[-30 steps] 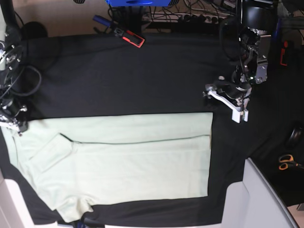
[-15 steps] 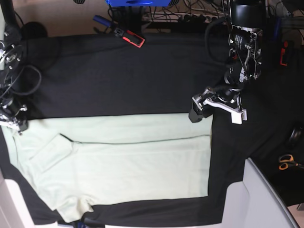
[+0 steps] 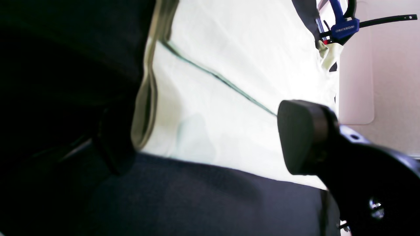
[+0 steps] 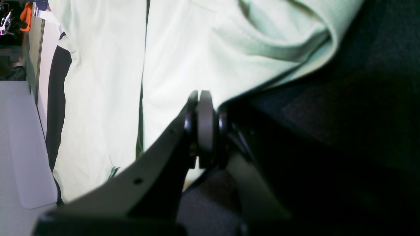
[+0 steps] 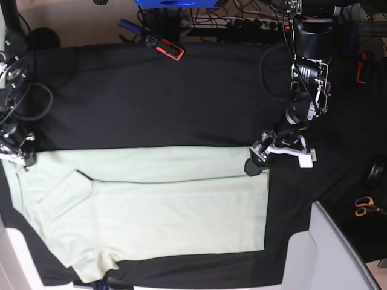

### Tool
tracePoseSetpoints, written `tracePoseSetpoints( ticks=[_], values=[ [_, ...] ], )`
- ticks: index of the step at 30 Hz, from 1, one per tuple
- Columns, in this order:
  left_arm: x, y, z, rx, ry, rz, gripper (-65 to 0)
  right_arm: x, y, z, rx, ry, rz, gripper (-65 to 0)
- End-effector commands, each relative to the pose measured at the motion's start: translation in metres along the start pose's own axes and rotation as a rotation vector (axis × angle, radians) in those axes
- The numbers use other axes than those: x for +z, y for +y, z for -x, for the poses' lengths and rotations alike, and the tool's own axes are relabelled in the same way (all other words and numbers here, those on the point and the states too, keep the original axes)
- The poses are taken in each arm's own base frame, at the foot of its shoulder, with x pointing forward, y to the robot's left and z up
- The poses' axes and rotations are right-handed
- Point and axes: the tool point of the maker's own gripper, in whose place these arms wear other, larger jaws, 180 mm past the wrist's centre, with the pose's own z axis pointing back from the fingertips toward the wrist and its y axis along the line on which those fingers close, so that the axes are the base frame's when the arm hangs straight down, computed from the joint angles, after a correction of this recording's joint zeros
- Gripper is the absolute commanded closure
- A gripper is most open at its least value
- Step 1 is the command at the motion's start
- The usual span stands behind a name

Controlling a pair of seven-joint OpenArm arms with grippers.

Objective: Fold the T-shirt properly
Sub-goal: 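Drag the folded shirt with both grippers toward the robot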

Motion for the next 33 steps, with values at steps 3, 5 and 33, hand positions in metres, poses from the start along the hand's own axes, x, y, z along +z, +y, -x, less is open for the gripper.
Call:
tracePoseSetpoints(
  ticks=[3,5,33],
  values=[
    [-0.004,-0.001,0.013,0.009,0.047,-0.021,-65.0,0.0,0.011,-0.026,0.013,-0.054,-0.03,-0.4],
    [-0.006,-0.004,0.02,0.022,0.052,-0.015,-61.8,0.0,0.011,-0.026,0.013,-0.054,-0.03,-0.4],
    [0.02,0.015,0.025,-0.025,0.055,-0.042,0.0,0.014,-0.021,-0.011,0.026,-0.026,0.022,-0.4]
  ],
)
